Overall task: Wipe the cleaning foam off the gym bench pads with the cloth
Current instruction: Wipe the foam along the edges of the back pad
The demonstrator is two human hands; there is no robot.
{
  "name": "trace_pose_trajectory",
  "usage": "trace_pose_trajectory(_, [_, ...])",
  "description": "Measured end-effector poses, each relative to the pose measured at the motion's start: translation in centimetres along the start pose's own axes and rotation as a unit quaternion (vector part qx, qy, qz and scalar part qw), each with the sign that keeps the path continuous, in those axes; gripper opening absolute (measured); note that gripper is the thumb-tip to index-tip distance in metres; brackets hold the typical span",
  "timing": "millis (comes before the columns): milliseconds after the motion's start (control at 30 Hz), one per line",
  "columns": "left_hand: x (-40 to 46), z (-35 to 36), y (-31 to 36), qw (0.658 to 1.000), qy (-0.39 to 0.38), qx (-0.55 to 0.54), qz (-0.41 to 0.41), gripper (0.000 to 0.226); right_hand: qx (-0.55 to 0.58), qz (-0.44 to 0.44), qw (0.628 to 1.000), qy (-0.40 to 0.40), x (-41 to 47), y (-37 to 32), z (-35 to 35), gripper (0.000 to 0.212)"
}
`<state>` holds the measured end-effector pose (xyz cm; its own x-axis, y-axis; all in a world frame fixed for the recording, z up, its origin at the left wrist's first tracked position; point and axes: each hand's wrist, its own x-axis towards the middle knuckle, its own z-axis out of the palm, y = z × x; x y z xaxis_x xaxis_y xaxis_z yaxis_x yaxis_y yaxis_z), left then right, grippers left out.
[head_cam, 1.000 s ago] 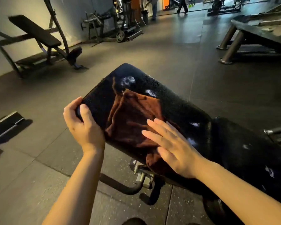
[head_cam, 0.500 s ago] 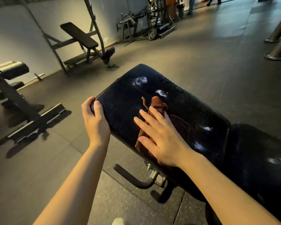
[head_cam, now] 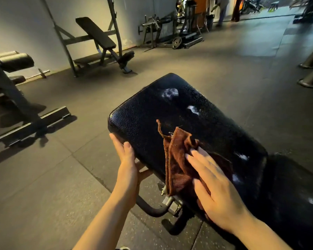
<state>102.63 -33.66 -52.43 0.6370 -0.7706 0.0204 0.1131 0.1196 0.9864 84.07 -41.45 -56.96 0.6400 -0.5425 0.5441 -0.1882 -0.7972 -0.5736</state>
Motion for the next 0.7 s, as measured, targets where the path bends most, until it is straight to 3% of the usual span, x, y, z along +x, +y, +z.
trace_pose_trajectory(167, [0.7, 0.3, 0.1, 0.999, -0.033, 0.010, -0.004, 0.054, -0.026, -0.060, 0.998, -0.012, 10.1, -2.7, 1.9, 0.049])
trace_pose_trajectory(267, [1.1, -0.4, -0.3, 0.998, -0.058, 0.003, -0.029, 0.097, -0.048, -0.036, 0.998, -0.001, 15.7, -4.4, 3.1, 0.047])
trace_pose_trajectory(333, [0.8, -0.3, 0.2, 0.998, -0.046, -0.021, -0.032, 0.082, -0.029, -0.024, 0.999, 0.009, 16.2, -4.1, 3.4, 0.044])
trace_pose_trajectory(400, [0.5, 0.0, 0.6, 0.997, -0.045, -0.044, -0.042, 0.068, -0.016, -0.012, 0.999, 0.030, 13.8, -2.8, 2.8, 0.040])
trace_pose_trajectory(533, [-0.1, -0.1, 0.9, 0.997, -0.062, -0.038, -0.030, 0.065, -0.043, 0.013, 0.998, 0.039, 5.1, 1.4, 0.1, 0.040])
trace_pose_trajectory(600, [0.2, -0.5, 0.7, 0.996, -0.088, -0.021, -0.025, 0.084, -0.065, 0.030, 0.997, 0.031, -0.4, 3.3, -1.5, 0.042])
trace_pose_trajectory(667, [0.8, -0.8, 0.1, 0.993, -0.108, -0.016, -0.035, 0.121, -0.068, 0.044, 0.997, 0.019, -4.4, 3.9, -2.5, 0.054])
trace_pose_trajectory(700, [0.9, -0.7, 0.0, 0.993, -0.110, -0.016, -0.039, 0.126, -0.074, 0.043, 0.996, 0.017, -5.2, 3.9, -2.6, 0.057])
